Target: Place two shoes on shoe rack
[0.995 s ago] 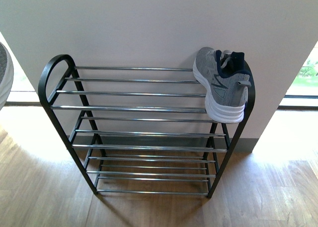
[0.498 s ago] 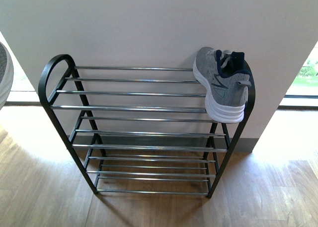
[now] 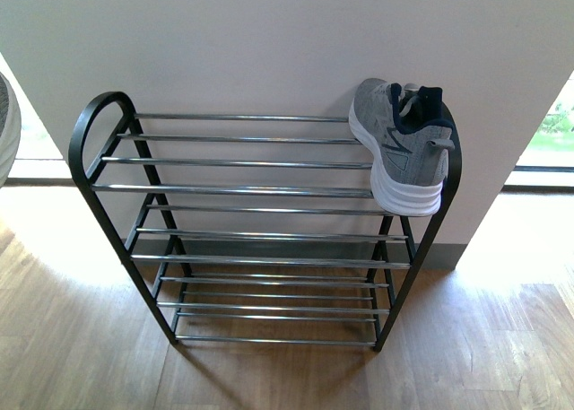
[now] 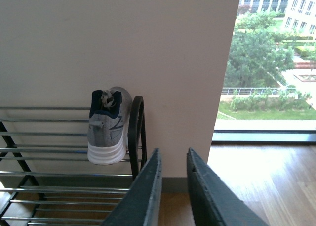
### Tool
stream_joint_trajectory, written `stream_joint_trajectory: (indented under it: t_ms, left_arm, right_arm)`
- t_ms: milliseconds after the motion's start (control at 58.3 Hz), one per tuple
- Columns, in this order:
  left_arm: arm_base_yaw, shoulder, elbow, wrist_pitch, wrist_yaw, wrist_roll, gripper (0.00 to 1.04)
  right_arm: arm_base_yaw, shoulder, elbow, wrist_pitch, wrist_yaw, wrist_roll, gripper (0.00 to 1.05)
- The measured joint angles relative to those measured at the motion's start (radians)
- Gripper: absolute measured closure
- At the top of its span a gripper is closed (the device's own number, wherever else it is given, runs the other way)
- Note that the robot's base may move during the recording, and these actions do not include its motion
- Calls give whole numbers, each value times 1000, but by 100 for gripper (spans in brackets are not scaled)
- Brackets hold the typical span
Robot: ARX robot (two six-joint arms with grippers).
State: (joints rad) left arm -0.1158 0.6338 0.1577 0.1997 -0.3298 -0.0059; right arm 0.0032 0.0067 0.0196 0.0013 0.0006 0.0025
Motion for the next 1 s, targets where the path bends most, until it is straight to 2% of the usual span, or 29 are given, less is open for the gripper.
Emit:
stream_joint_trajectory:
  t_ms: [69, 343, 360, 429, 481, 532, 618, 704, 841, 995]
  left_arm:
    - [0, 0, 0, 0, 0, 0, 103]
    - [2, 0, 0, 0, -14, 0, 103]
    - [-5, 6, 2, -7, -38, -16, 103]
    - [-64, 70, 48, -108, -233, -124, 103]
    - [-93, 132, 85, -140, -311, -216, 103]
    - [-107, 232, 136, -126, -335, -329, 103]
    - [-101, 396, 231, -92, -315, -467, 103]
    - [-94, 605, 383, -55, -251, -553, 103]
    - [-116, 907, 631, -51, -161, -582, 103]
    - [-186, 1174, 890, -93, -121, -578, 103]
  right_arm:
    - [0, 0, 0, 0, 0, 0, 69]
    - [-1, -1, 0, 0, -3, 0, 27]
    - [-1, -1, 0, 0, -3, 0, 25]
    - [-1, -1, 0, -2, 5, 0, 14]
    - [-1, -2, 0, -2, 6, 1, 8]
    - [-1, -2, 0, -2, 5, 0, 9]
    - [-2, -2, 0, -2, 3, 0, 9]
    - [-1, -2, 0, -2, 2, 0, 9]
    - [-1, -2, 0, -2, 2, 0, 9]
    - [-1, -2, 0, -2, 2, 0, 9]
